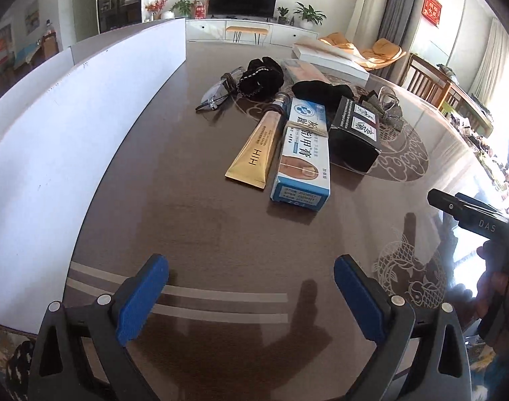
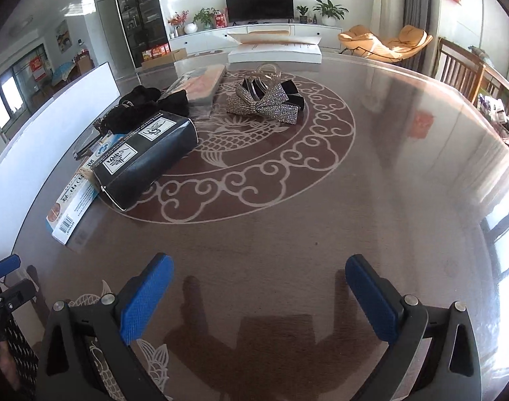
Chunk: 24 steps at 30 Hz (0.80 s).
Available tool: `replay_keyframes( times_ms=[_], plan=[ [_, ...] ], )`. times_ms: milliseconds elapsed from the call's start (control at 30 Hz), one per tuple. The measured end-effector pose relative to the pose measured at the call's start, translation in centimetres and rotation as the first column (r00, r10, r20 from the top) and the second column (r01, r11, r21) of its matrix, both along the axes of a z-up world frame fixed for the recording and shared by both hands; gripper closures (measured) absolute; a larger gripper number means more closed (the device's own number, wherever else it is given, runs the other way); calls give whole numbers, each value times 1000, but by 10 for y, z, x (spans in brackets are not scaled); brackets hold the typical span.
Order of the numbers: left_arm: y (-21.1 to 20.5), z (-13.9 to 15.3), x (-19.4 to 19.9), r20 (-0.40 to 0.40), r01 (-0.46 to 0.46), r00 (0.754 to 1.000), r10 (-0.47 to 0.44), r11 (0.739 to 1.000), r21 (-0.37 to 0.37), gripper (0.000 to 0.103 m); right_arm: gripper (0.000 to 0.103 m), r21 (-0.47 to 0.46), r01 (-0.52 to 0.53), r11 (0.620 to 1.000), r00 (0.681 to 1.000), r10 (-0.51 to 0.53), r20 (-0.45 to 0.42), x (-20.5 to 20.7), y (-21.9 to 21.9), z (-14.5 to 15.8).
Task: Organize objects
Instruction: 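Bring both empty tools back over the table items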
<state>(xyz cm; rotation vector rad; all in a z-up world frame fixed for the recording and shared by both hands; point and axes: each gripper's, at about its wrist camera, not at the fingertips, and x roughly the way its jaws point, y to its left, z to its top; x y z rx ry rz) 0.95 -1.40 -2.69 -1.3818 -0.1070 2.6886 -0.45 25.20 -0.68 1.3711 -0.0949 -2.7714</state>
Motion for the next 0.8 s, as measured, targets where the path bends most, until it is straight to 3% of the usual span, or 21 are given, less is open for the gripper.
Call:
replay_keyframes(
  times_ms=[267, 433, 800],
  plan=[
    [-7, -6, -9, -6, -21, 1000, 21, 999, -50, 2, 0, 103, -43, 994, 998, 38, 49, -17, -24, -10],
    [2, -8, -12, 0, -5, 1000, 5, 994, -111, 0, 0, 86, -38, 996, 998, 34, 52, -17, -22, -12],
    [0, -8, -24, -3, -2, 1000, 2, 993, -115, 0, 0, 86, -36, 996, 998, 32, 51, -18, -22, -13]
  ],
)
